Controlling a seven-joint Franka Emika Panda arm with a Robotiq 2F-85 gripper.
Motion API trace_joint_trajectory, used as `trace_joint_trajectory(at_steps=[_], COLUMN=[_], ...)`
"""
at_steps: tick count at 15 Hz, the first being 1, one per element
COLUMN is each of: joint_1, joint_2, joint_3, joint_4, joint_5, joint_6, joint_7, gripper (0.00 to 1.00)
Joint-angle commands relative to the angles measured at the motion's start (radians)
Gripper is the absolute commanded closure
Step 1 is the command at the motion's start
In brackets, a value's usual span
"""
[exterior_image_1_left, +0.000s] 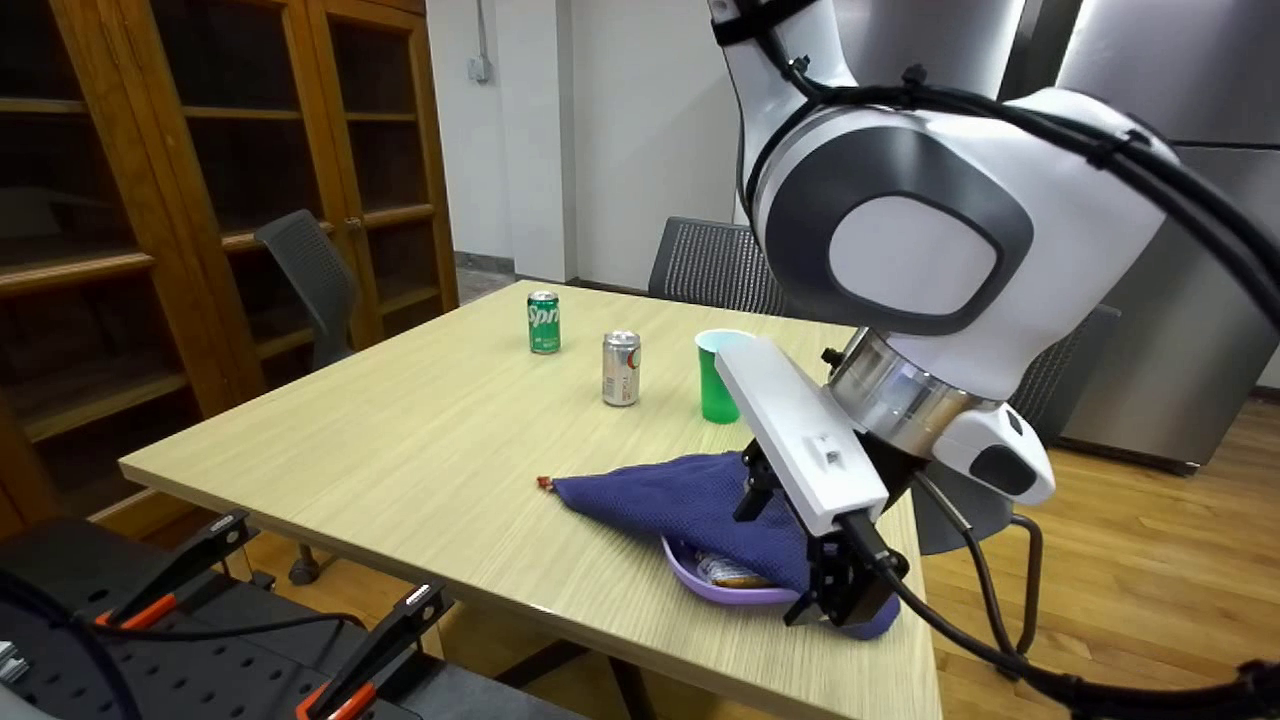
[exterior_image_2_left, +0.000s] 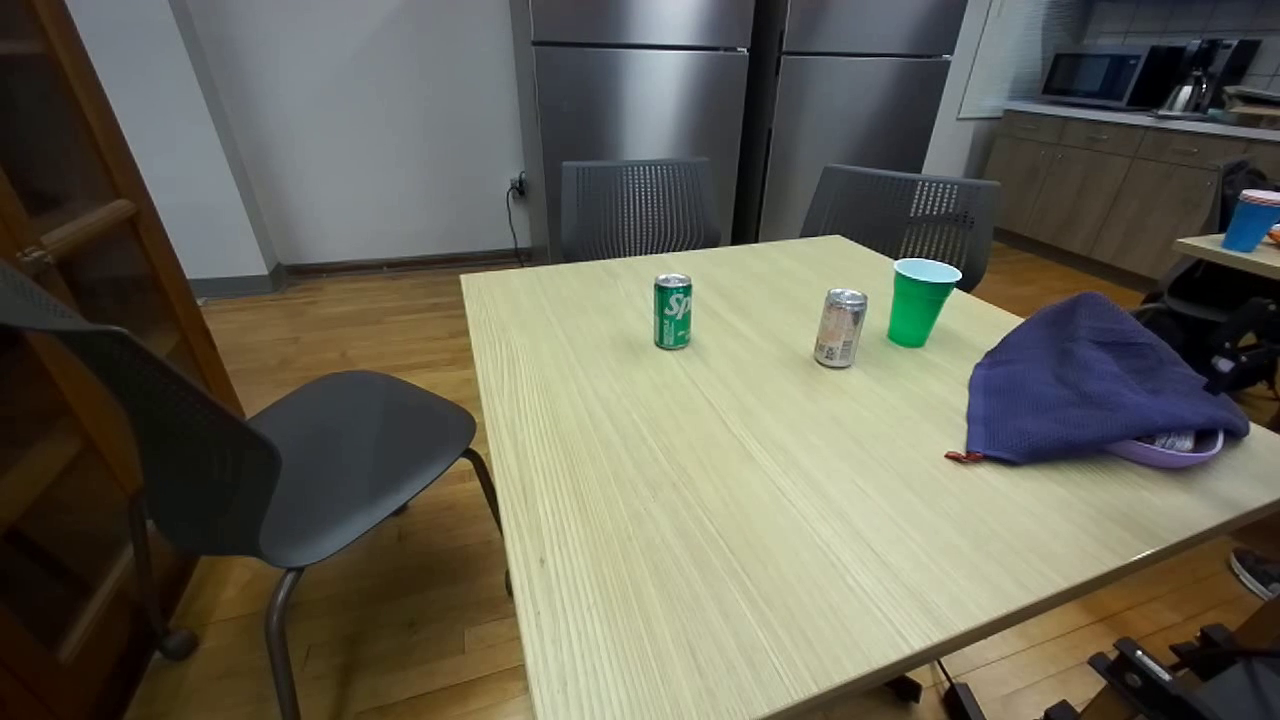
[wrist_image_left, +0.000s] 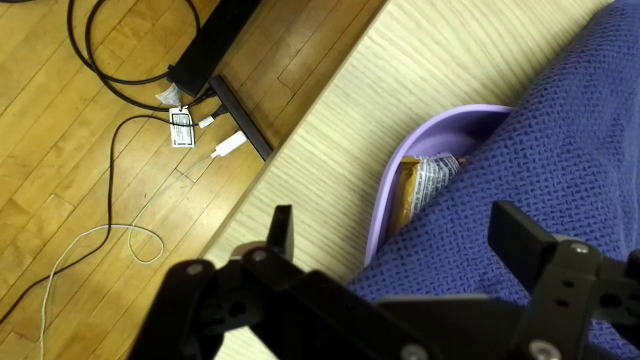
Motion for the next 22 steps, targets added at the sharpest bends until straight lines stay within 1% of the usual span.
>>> trace_joint_trajectory(at_steps=[1, 2, 3, 6, 7, 12, 13, 14, 15, 16, 17, 20, 22], joint_1=[-0.027, -0.027, -0.027, -0.023, -0.021, -0.022, -0.020, -0.019, -0.017, -0.013, -0.012, -0.015, -0.019], joint_2=[-0.044, -0.046, -0.046, -0.043, -0.042, -0.031, -0.028, -0.023, -0.021, -0.020, -0.019, -0.019, -0.019], joint_3=[0.030, 0.031, 0.031, 0.033, 0.033, 0.043, 0.044, 0.045, 0.046, 0.044, 0.044, 0.048, 0.051], joint_4=[-0.054, -0.059, -0.061, -0.065, -0.065, -0.054, -0.052, -0.046, -0.045, -0.043, -0.041, -0.040, -0.040], joint_5=[0.051, 0.061, 0.069, 0.086, 0.088, 0.103, 0.105, 0.106, 0.104, 0.099, 0.097, 0.103, 0.115], joint_6=[0.028, 0.032, 0.035, 0.042, 0.043, 0.050, 0.054, 0.051, 0.051, 0.053, 0.051, 0.055, 0.061], joint_7=[-0.011, -0.013, -0.012, -0.014, -0.014, -0.018, -0.015, -0.012, -0.014, -0.009, -0.006, -0.004, -0.005], gripper=[0.00, 0.25, 0.26, 0.51, 0.58, 0.97, 1.00, 1.00, 0.69, 0.74, 0.73, 0.53, 0.36])
